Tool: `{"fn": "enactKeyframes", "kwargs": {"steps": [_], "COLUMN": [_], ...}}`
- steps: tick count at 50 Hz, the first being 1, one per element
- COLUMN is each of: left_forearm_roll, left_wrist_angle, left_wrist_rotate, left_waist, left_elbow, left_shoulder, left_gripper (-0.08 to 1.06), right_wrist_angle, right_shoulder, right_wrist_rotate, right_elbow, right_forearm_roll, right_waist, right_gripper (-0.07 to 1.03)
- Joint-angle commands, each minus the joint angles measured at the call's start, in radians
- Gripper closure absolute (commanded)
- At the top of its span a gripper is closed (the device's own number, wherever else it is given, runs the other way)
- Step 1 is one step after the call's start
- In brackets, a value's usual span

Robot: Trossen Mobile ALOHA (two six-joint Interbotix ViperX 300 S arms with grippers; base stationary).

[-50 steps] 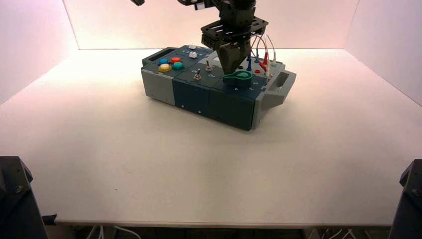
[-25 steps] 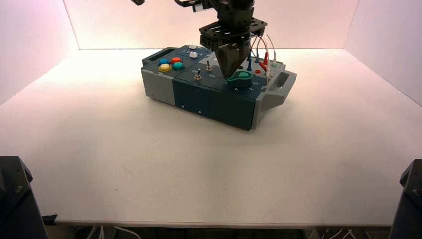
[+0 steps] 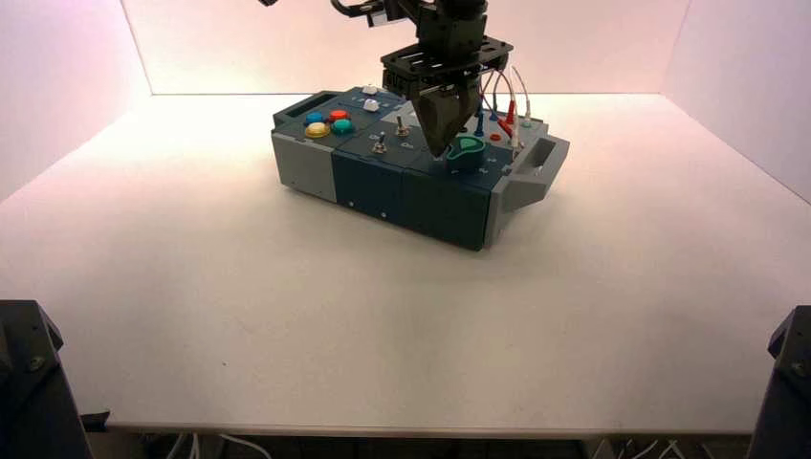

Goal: Turn the knob to position 4.

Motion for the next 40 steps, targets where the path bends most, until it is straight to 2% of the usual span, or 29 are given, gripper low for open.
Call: {"fn": "enactKeyframes", "kwargs": {"steps": [1,9,27,31,40], "left_forearm_roll": [-0.002,-0.002,-0.002,-0.002,-0.002], "left_wrist_angle": [-0.003,-0.003,0.003,0.005,0.005], "left_wrist_rotate": [0.000,-0.002,0.000,-0.002,0.000], "left_waist": [-0.002,-0.002,-0.002,-0.002,-0.002], "left_elbow": [-0.026,-0.026,-0.028,-0.028,-0.028], "left_shoulder": [-0.025,-0.025,-0.021,-0.018,-0.012], "left_gripper": [1.00,1.00,1.00,1.00,1.00], "right_wrist_angle": [-0.006,0.008,0.110,0.152,0.183], "right_shoulder": [-0.038,-0.058,-0.135,-0.158,-0.201], "right_wrist_rotate": [-0.002,-0.002,-0.008,-0.015,-0.025], "right_elbow": [-0.023,-0.035,-0.044,-0.038,-0.008], "right_forearm_roll": [-0.003,-0.002,-0.006,-0.009,-0.009], "right_waist": [-0.002,-0.002,-0.003,-0.003,-0.003], "right_gripper": [0.98,0.98,0.98,0.98,0.98]}}
